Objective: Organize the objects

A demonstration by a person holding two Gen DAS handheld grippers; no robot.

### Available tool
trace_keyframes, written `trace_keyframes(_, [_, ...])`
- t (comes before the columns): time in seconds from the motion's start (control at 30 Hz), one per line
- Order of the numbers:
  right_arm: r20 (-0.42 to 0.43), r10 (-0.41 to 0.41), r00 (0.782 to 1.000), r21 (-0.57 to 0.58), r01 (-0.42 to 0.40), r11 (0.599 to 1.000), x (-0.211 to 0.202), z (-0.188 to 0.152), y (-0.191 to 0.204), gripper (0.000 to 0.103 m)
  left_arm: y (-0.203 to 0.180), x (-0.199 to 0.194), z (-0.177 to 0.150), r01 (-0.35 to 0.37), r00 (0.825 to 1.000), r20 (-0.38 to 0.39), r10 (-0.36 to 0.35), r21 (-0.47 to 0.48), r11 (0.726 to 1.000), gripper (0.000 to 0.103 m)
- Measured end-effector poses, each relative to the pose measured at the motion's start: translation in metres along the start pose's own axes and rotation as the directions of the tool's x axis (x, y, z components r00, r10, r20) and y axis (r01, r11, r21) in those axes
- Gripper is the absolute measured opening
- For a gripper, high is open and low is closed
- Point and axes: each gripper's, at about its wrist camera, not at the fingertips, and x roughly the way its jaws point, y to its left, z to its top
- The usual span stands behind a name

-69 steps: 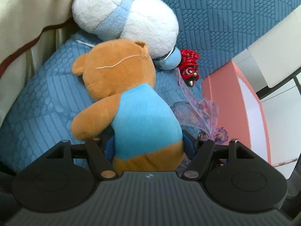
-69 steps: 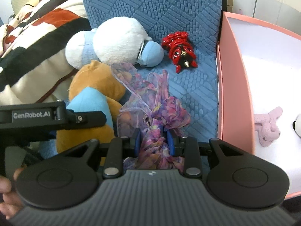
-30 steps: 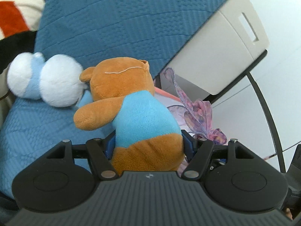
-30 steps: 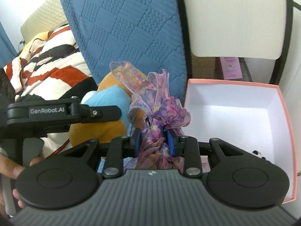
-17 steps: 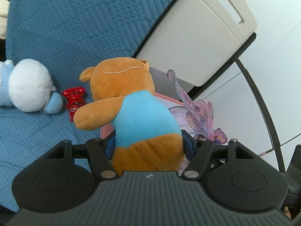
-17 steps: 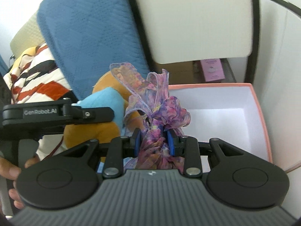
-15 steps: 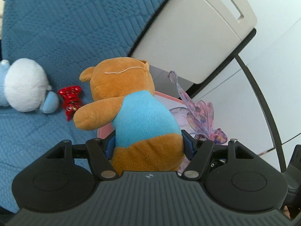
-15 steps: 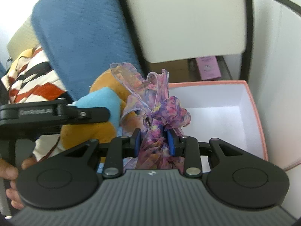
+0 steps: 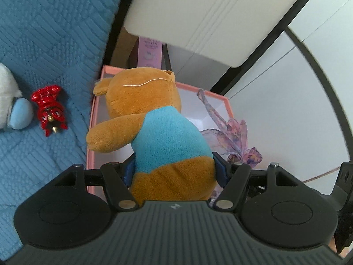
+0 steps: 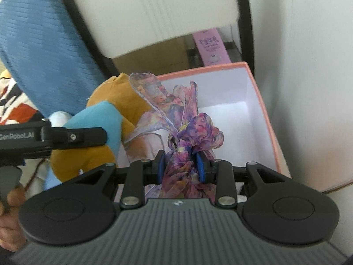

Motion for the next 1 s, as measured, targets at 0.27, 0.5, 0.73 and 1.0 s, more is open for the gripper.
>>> trace_keyframes(0.27, [-0.021,-0.029,0.999,0.014,0.030,0.999,0.026,-0.008,-0.029,0.034,0.002,0.046,-0.009,-0.012,0.997,-0.081,0.011,-0.018,1.000,0.072])
trace_keyframes(0.5, [0.002,-0.039,0.999,0.004,0.039,0.999,0.020,-0.002,-0.026,0.051,0.002,0.053,-0.011,-0.025,0.995,-0.094,0.026,0.012,1.000,0.078])
trace_keyframes(0.73, [0.060,-0.031,0.998,0.005,0.031,1.000,-0.004,0.005,-0.009,0.080,-0.001,0.021,-0.009,-0.004,0.999,-0.050,0.007,0.052,0.999,0.092])
trace_keyframes(1.0, [0.141,0.012,0.990,-0.045,-0.006,0.999,-0.053,0.000,0.040,0.080,0.000,-0.050,-0.014,-0.039,0.997,0.071,0.029,0.145,0.989,0.092])
